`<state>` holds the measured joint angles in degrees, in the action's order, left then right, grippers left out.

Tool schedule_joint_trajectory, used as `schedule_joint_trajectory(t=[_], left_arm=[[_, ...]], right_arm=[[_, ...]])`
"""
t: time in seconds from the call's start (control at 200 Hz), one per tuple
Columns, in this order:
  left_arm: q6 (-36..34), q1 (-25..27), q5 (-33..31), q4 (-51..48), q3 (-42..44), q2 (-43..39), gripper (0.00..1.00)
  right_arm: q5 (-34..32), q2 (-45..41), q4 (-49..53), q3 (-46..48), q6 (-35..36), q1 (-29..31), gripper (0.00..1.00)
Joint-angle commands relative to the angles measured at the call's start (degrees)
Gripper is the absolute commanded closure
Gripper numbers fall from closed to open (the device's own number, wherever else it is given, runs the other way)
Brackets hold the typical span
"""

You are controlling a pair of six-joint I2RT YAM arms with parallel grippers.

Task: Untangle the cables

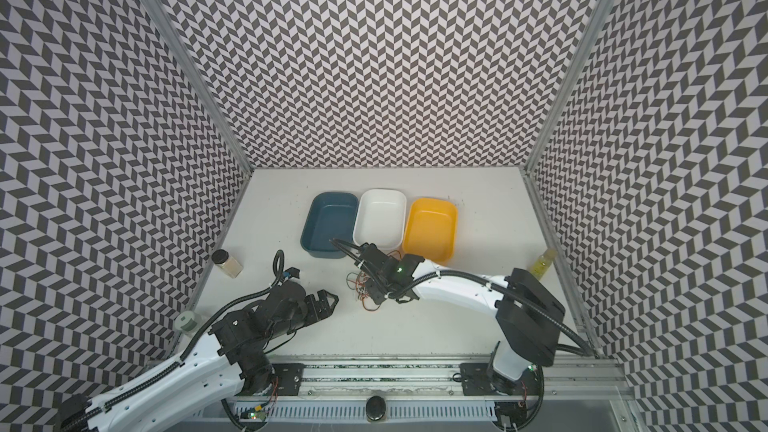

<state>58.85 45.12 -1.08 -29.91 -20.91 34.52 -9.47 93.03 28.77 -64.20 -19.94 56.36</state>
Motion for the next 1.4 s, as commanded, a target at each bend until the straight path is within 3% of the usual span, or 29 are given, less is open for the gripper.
schedule_joint_trajectory(t=[0.0, 0.175, 0.426, 0.626, 1.197, 1.322, 1.397], left_arm=[[1.9, 1.0, -0.48, 3.79, 1.26, -1.27, 0.06], [2.69, 1.58, 1.75, 7.85, 3.42, -1.68, 0.07], [3.59, 2.29, 2.98, 10.54, 4.51, -1.5, 0.07], [4.87, 3.46, 3.48, 13.38, 5.66, -1.31, 0.08], [5.29, 9.08, 4.59, 29.5, 5.1, 9.09, 0.07], [5.01, 10.02, 4.14, 31.34, 5.13, 11.47, 0.09], [4.73, 10.44, 3.7, 31.72, 4.82, 12.47, 0.15]], right_arm=[[-2.79, 1.09, -1.25, -1.96, 0.43, -0.14, 0.71], [-0.63, 3.16, -0.51, -3.68, 1.26, -0.73, 0.84], [0.32, 3.96, -1.54, -2.6, 1.11, -0.87, 0.82], [2.91, 2.36, -1.33, -2.84, 1.13, -0.86, 1.0], [15.74, -13.93, -2.86, -1.56, -0.79, -0.87, 1.0], [18.04, -16.03, -1.82, -3.27, -0.84, -0.82, 1.0], [18.83, -17.15, -1.13, -4.07, -1.13, -0.77, 1.0]])
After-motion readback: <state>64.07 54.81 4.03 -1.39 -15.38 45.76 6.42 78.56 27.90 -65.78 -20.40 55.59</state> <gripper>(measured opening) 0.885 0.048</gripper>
